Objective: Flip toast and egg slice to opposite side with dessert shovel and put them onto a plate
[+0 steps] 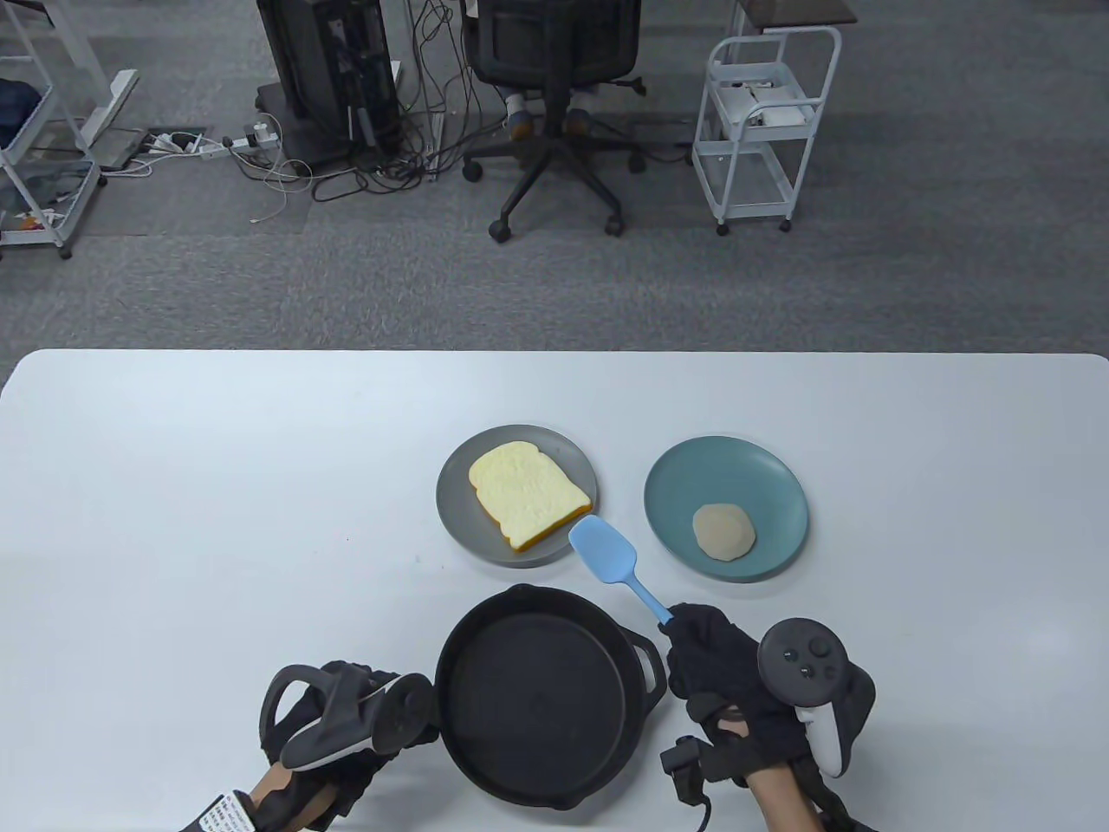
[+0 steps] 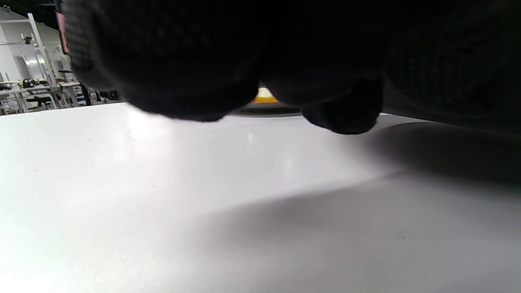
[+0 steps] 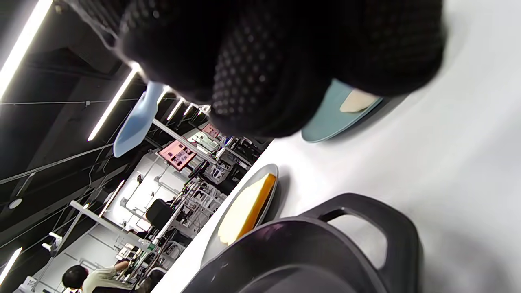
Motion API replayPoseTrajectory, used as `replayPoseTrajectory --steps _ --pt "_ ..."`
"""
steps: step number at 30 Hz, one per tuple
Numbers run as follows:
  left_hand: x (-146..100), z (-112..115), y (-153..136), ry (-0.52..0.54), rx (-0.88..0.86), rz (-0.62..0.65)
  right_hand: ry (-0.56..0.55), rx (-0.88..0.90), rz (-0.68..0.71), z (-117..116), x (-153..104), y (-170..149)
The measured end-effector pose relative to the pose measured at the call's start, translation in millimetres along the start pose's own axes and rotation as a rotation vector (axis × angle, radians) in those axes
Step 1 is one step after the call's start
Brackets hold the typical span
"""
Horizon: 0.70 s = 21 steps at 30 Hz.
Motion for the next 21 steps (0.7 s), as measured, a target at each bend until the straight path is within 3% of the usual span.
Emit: replayPoseTrajectory --steps 7,16,21 --pt "4 10 -3 -0.034 -0.001 -0.004 0.009 -0.01 0.0 -2 0 0" --pt "7 34 13 -0.197 0.201 0.046 0.01 -0.014 -0.004 -2 0 -1" --pt "7 33 14 -0.177 0.235 0.049 0.015 -0.017 -0.007 -3 1 -1"
Point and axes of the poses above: the tracker on the back of each hand, its own y axis roughly to the thumb side, its own x axis roughly from the wrist to the fingertips, z = x × y, the point moved 1 cm from there along x, roughly from the wrist to the fingertips, and after that the axes turned 9 degrees about y, right-handed, at the moved point
